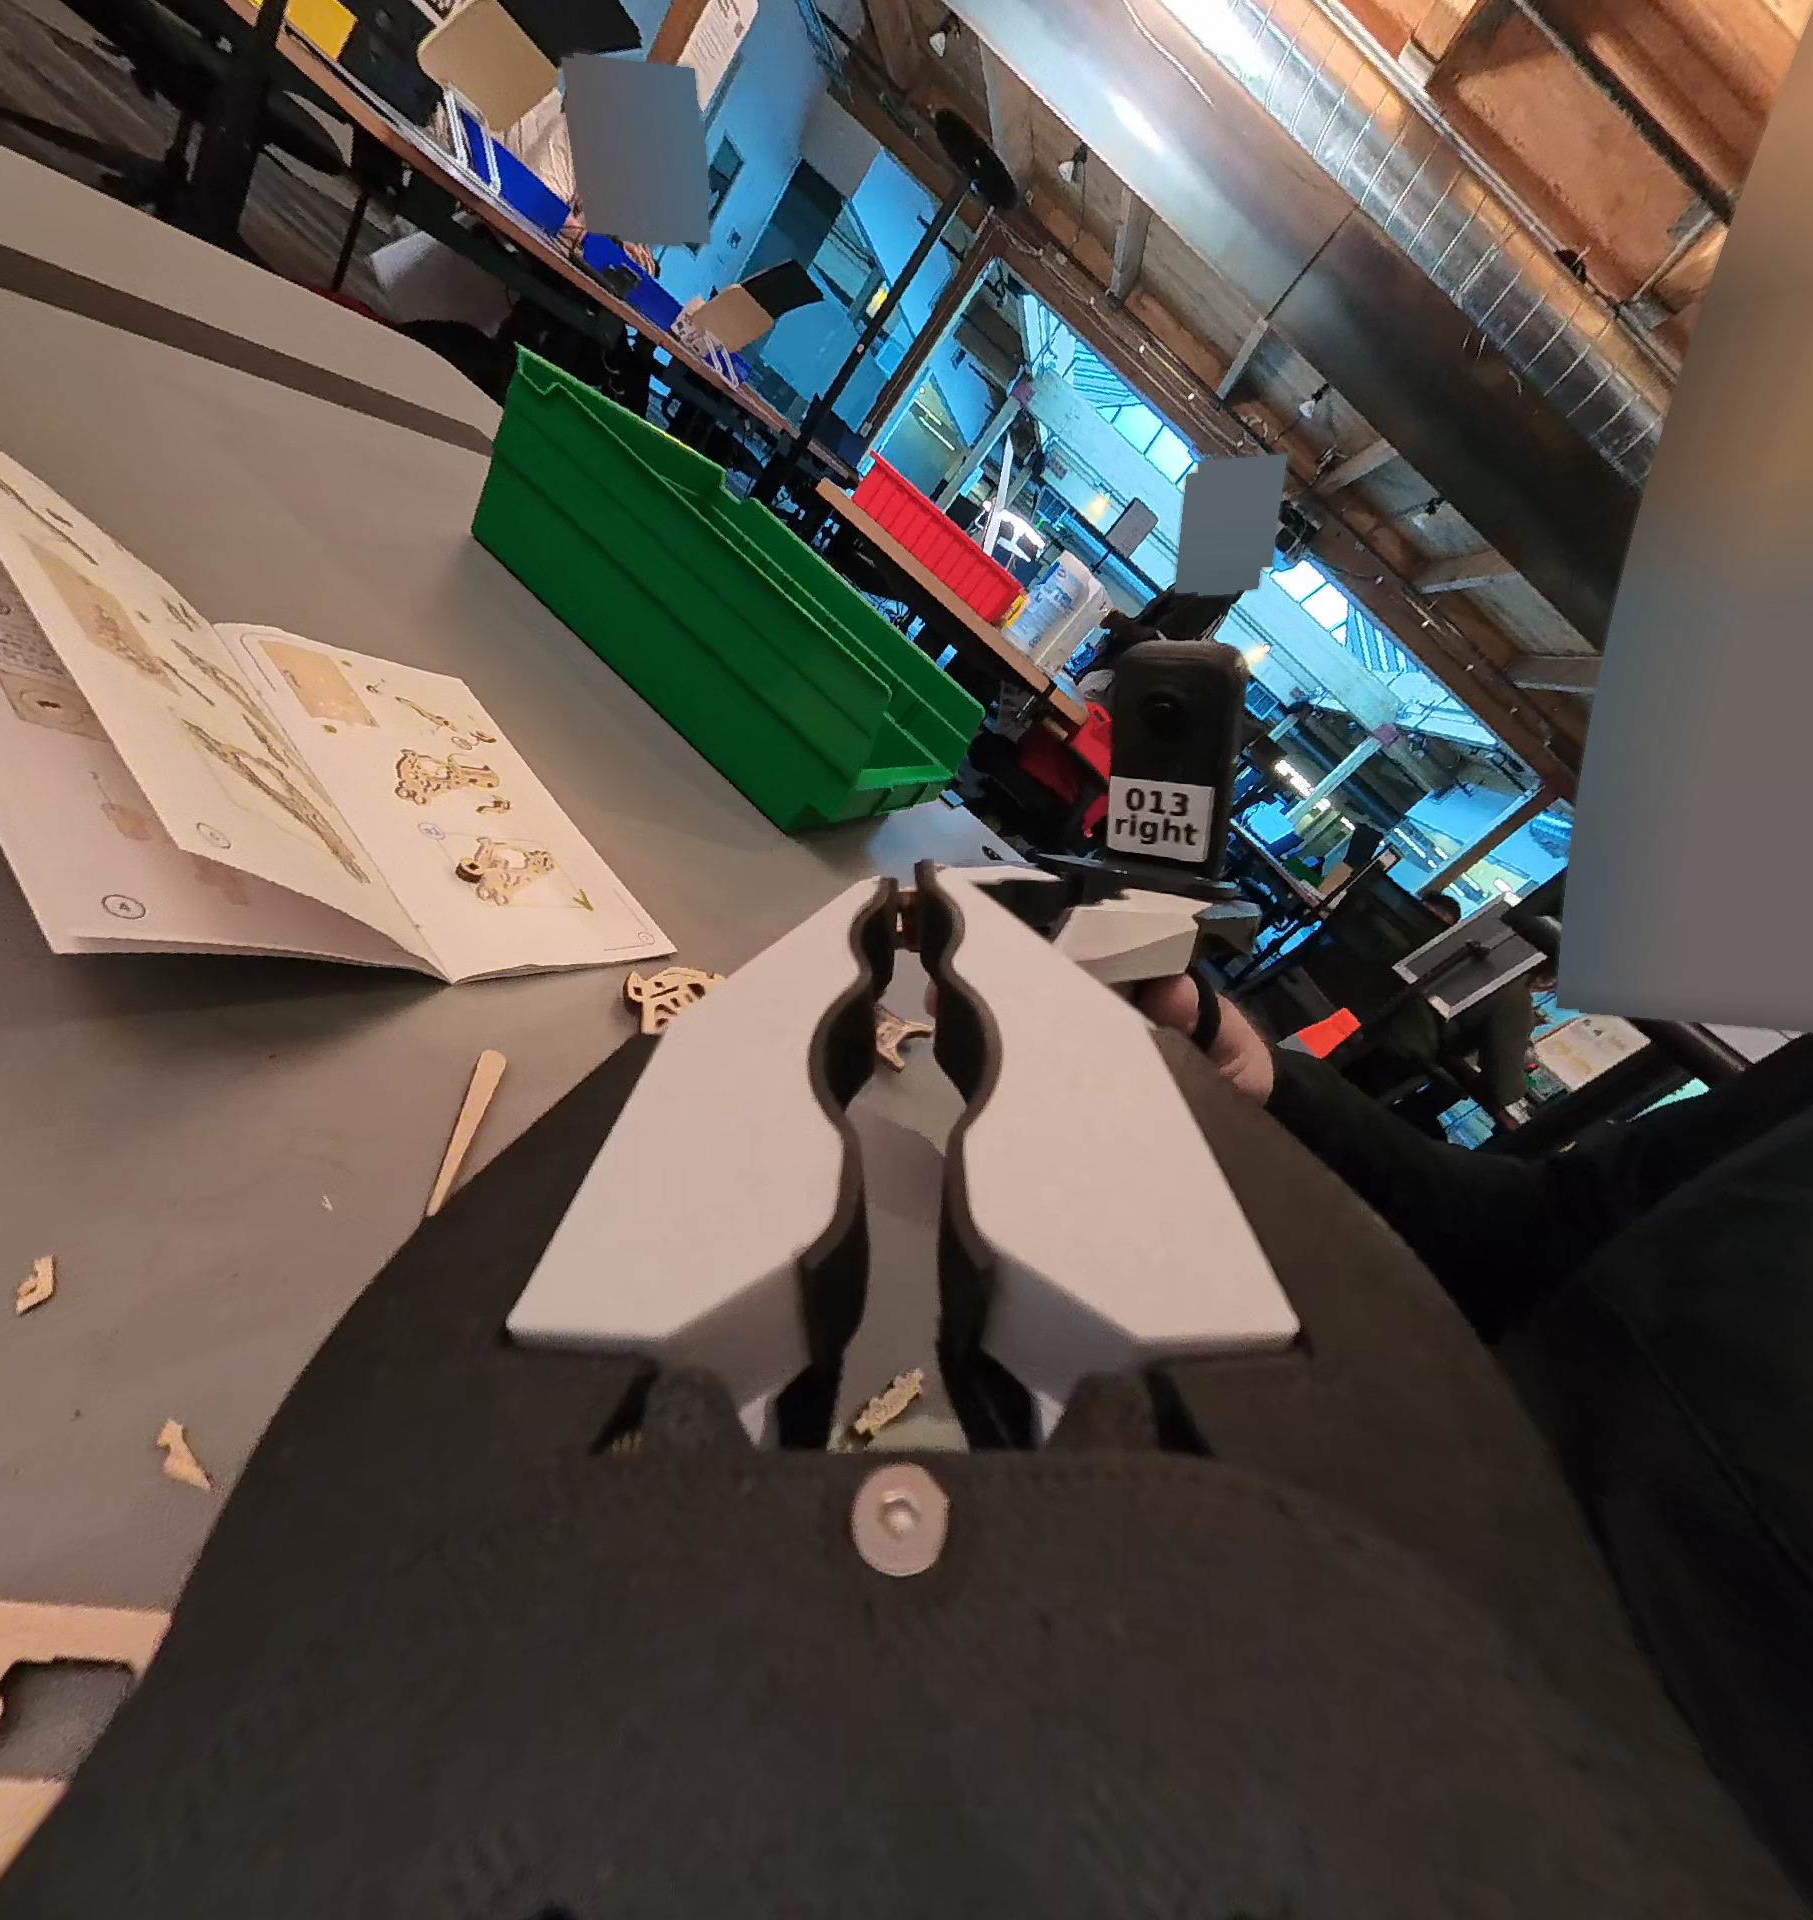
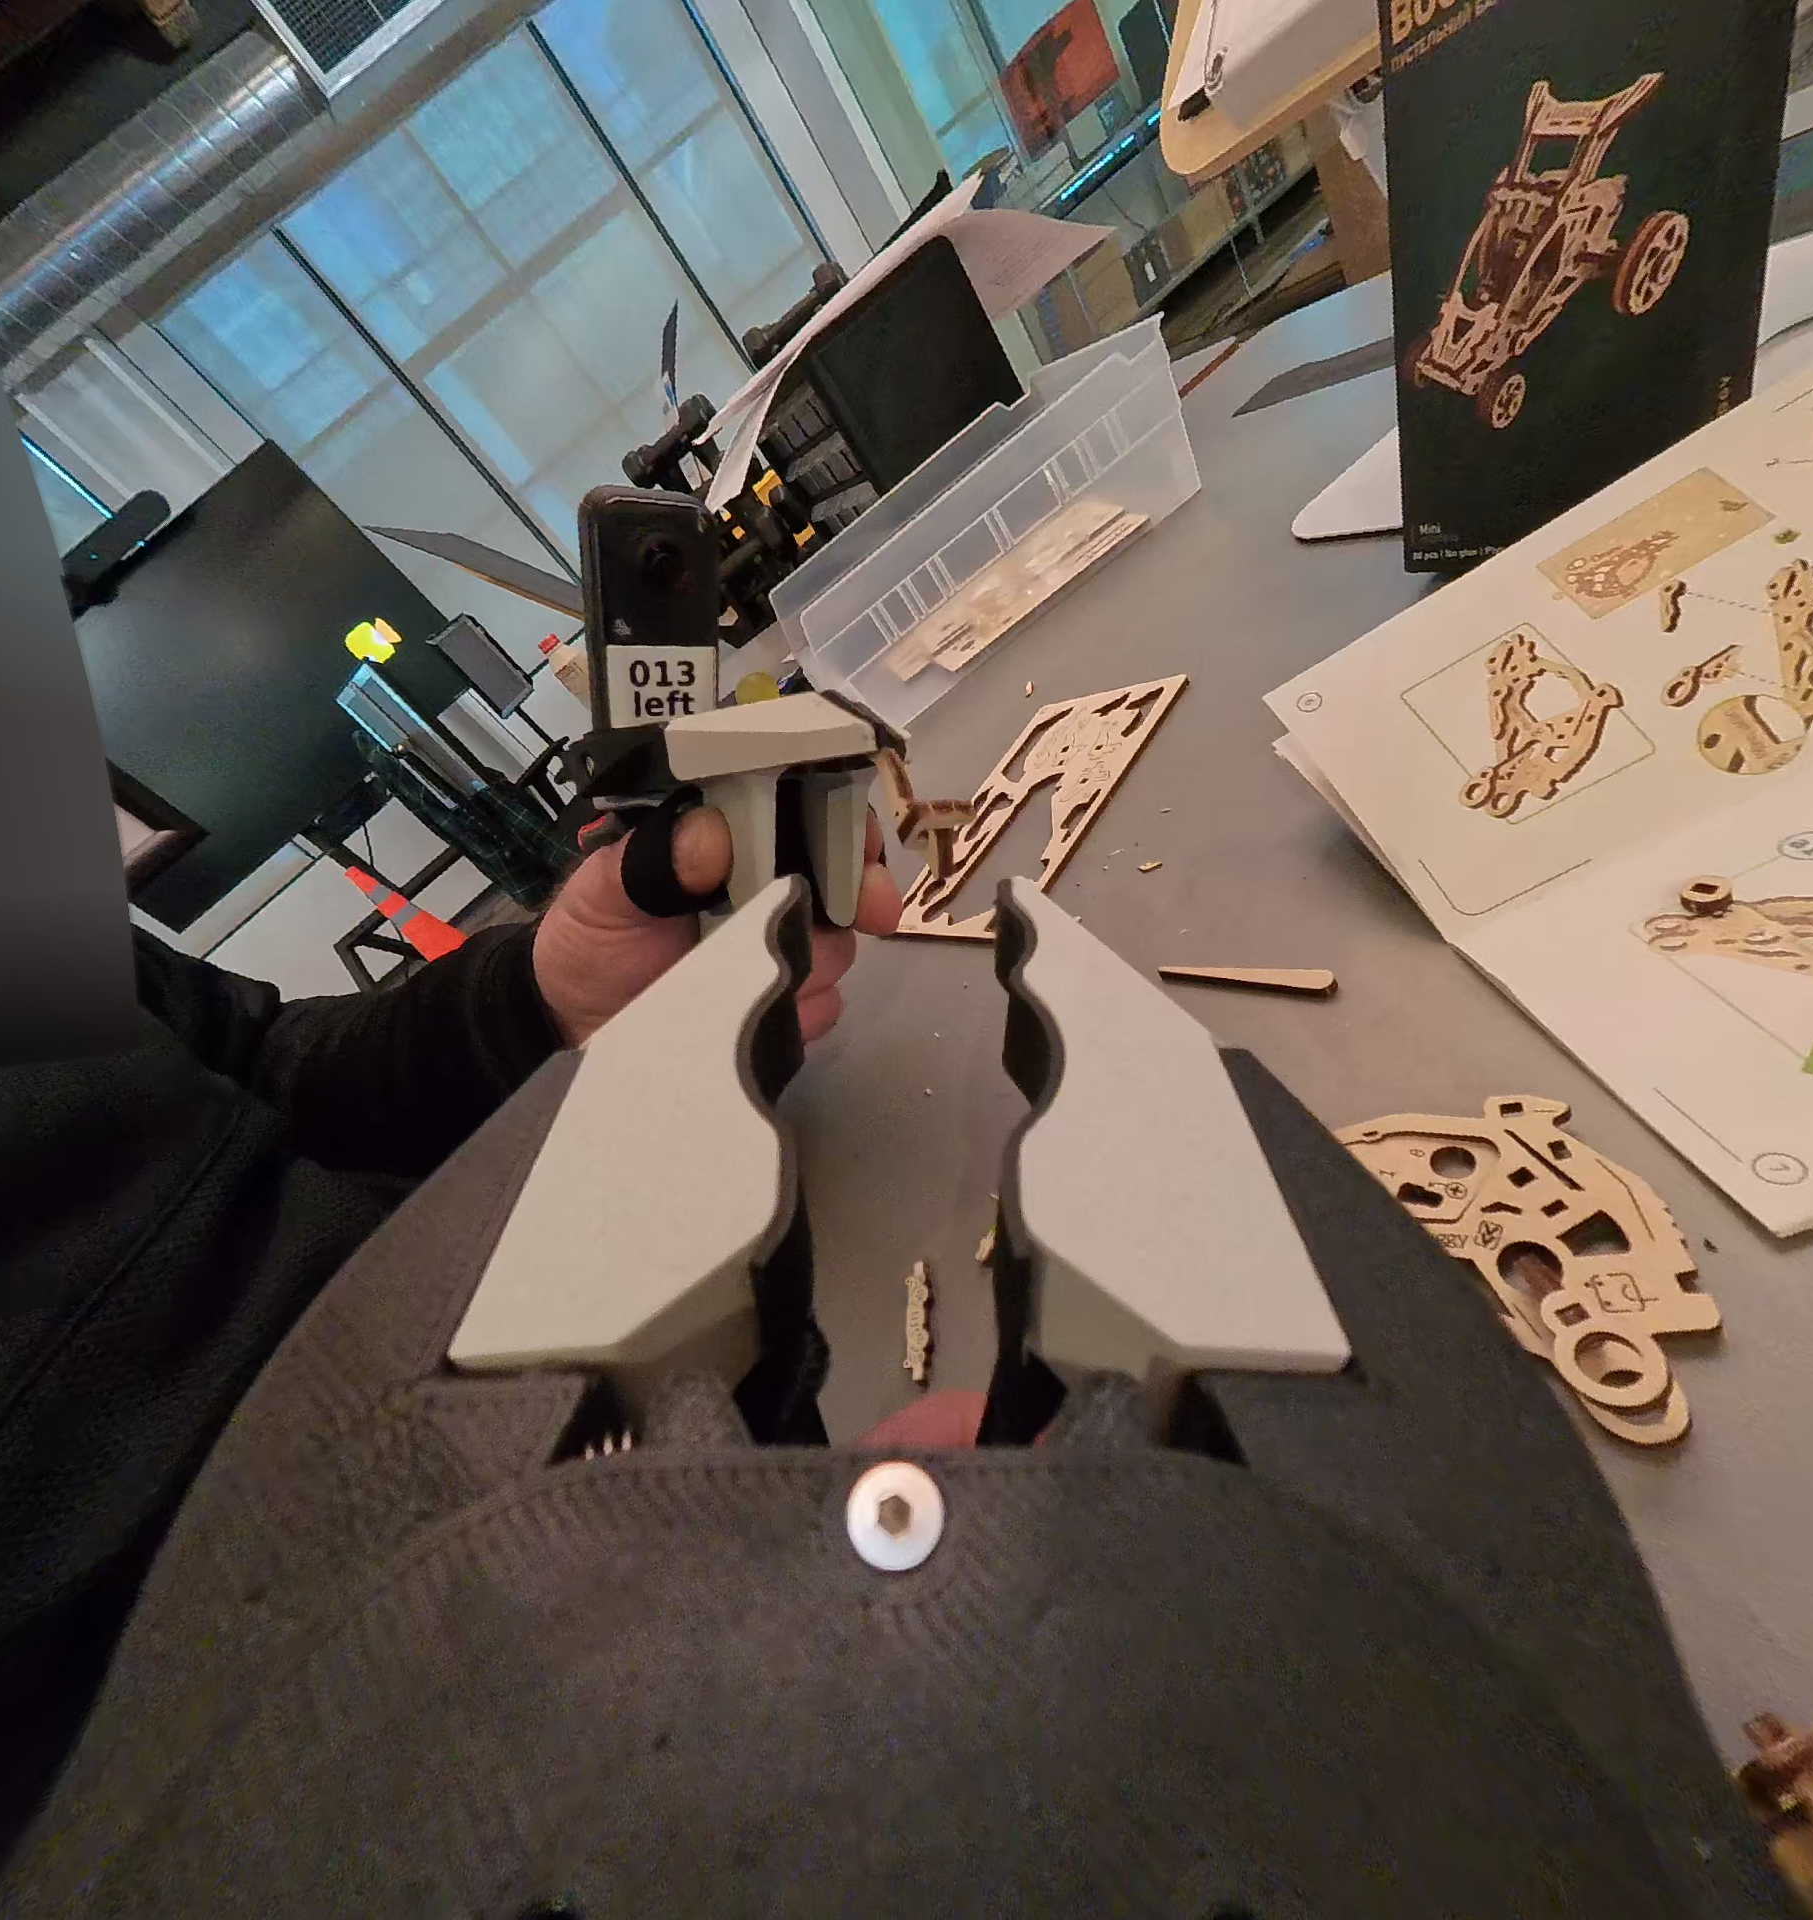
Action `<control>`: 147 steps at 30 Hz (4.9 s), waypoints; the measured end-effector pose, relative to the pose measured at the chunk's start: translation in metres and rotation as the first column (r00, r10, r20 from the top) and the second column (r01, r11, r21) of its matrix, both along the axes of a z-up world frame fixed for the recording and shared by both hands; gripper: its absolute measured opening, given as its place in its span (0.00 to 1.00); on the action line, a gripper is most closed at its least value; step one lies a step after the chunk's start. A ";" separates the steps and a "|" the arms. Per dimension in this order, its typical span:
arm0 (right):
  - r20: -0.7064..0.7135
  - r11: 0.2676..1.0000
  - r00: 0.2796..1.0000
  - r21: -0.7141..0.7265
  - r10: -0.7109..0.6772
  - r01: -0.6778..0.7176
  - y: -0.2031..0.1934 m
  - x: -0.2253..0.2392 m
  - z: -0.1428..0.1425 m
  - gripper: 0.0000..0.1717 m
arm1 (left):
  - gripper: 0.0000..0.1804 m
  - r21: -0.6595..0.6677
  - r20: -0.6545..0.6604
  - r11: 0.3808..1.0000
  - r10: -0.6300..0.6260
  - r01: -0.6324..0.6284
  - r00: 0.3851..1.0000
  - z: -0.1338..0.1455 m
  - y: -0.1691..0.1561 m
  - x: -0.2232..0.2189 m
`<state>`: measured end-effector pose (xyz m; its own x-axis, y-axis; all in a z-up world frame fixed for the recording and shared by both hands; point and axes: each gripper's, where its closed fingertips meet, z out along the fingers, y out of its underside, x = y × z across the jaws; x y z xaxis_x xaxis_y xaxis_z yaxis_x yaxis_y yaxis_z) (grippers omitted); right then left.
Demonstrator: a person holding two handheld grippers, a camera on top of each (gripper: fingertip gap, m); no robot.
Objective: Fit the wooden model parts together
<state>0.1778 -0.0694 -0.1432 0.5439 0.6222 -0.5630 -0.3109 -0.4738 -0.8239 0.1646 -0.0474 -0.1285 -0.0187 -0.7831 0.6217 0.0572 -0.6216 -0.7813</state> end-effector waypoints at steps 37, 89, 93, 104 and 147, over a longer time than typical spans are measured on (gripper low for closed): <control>-0.139 1.000 0.990 -0.008 0.014 -0.015 0.002 0.002 0.009 0.12 | 0.01 0.028 0.011 0.999 -0.029 0.029 1.000 0.007 -0.011 0.008; -0.128 0.995 0.992 0.097 0.006 0.007 -0.002 0.002 0.041 0.00 | 0.21 0.320 -0.062 0.946 -0.034 0.052 0.998 0.035 -0.020 0.002; 0.026 0.986 0.999 0.166 -0.031 0.026 -0.001 0.001 0.040 0.01 | 0.17 0.188 -0.100 0.973 -0.119 0.137 0.988 0.024 -0.026 0.009; -0.036 0.989 0.999 0.146 0.008 -0.002 -0.005 0.001 0.041 0.00 | 0.04 0.128 -0.067 0.968 -0.206 0.214 0.976 0.021 -0.037 0.017; 0.541 0.861 0.744 0.501 -0.392 0.089 -0.001 0.008 0.048 0.00 | 0.02 -0.034 0.099 0.994 -0.101 0.104 0.990 0.031 -0.024 0.019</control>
<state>0.1853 -0.0708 -0.0955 0.8332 0.5050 0.2254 0.2716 -0.0186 -0.9622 0.1840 -0.0716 -0.0978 -0.1590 -0.7490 0.6432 0.0656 -0.6581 -0.7501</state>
